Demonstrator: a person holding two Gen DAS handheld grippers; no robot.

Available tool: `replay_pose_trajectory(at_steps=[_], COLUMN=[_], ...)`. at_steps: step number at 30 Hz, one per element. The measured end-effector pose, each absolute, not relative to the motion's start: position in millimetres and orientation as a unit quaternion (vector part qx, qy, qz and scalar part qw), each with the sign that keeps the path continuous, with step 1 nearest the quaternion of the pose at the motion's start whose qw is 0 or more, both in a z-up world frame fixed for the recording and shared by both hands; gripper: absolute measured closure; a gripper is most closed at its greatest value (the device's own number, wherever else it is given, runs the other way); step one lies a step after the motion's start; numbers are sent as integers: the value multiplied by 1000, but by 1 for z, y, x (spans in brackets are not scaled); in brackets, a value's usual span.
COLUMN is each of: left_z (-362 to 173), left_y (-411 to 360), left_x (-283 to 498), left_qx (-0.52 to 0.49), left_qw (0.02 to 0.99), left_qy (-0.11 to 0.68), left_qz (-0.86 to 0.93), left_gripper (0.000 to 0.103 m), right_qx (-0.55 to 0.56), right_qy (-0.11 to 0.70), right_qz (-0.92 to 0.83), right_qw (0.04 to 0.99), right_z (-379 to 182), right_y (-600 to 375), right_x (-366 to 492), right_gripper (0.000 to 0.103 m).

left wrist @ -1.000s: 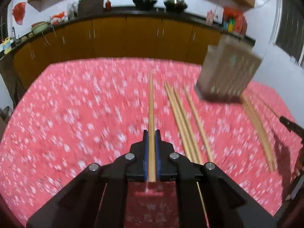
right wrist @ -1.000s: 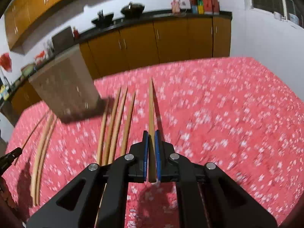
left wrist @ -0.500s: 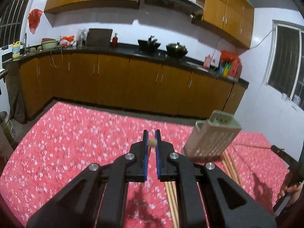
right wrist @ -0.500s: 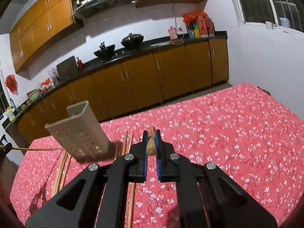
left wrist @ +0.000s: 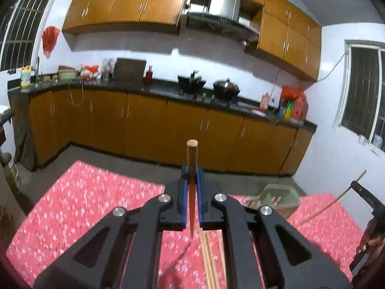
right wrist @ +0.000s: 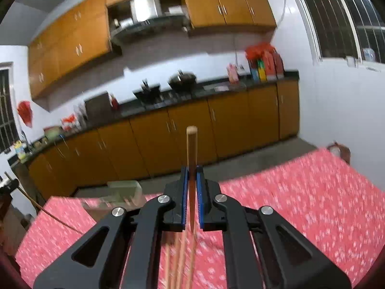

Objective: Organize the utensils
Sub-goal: 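Lift both held chopsticks upright toward the perforated holder, then lower the chopsticks into the holder and open both tools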

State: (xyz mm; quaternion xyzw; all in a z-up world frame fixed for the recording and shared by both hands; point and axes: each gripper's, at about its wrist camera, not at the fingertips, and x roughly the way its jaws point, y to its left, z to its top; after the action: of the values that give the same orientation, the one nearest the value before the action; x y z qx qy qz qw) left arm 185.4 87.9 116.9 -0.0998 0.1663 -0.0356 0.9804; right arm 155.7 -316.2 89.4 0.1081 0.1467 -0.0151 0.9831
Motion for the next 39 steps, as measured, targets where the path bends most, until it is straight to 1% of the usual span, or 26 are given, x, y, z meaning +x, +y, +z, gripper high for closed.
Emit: replay_pose_trajectory(at_steps=[7,12,15,17,25,30,31,32,33,34,35,36,39], left_z=[177,199,197,191,143,123,120,119,118,119,119,120,121], left_y=[72,57,43,34,6,0,-1,-1,0,1,3,6,15], left_x=[172,164,164,169,201,215,215,214,213,211,210,208,201], left_qx=[-119,-158,-168,-171,-158,-148,-147,-149,-150,-150,-151,-153,-160], left_qw=[988,983,980,978,976,971,971,971,971,972,972,972,972], left_qy=[77,34,28,38,100,137,141,140,140,137,134,130,127], left_qz=[-57,-89,-102,-113,-115,-125,-124,-124,-124,-121,-119,-118,-114], left_gripper=[95,95,95,95,95,95,94,90,80,75,70,70,70], right_qx=[119,137,134,133,116,115,117,118,119,121,123,125,127], right_qy=[43,4,11,22,85,114,120,125,128,128,127,124,113], right_qz=[15,43,56,61,68,79,80,82,83,81,78,74,67], right_qw=[992,990,989,989,987,984,983,982,981,981,981,982,983], right_z=[158,173,165,158,121,109,107,105,104,103,103,102,105], right_y=[-305,-296,-287,-281,-264,-261,-260,-261,-260,-261,-263,-264,-270], right_x=[137,132,141,147,171,177,177,177,177,175,174,172,161], right_gripper=[95,95,95,95,95,95,94,94,86,73,65,57,57])
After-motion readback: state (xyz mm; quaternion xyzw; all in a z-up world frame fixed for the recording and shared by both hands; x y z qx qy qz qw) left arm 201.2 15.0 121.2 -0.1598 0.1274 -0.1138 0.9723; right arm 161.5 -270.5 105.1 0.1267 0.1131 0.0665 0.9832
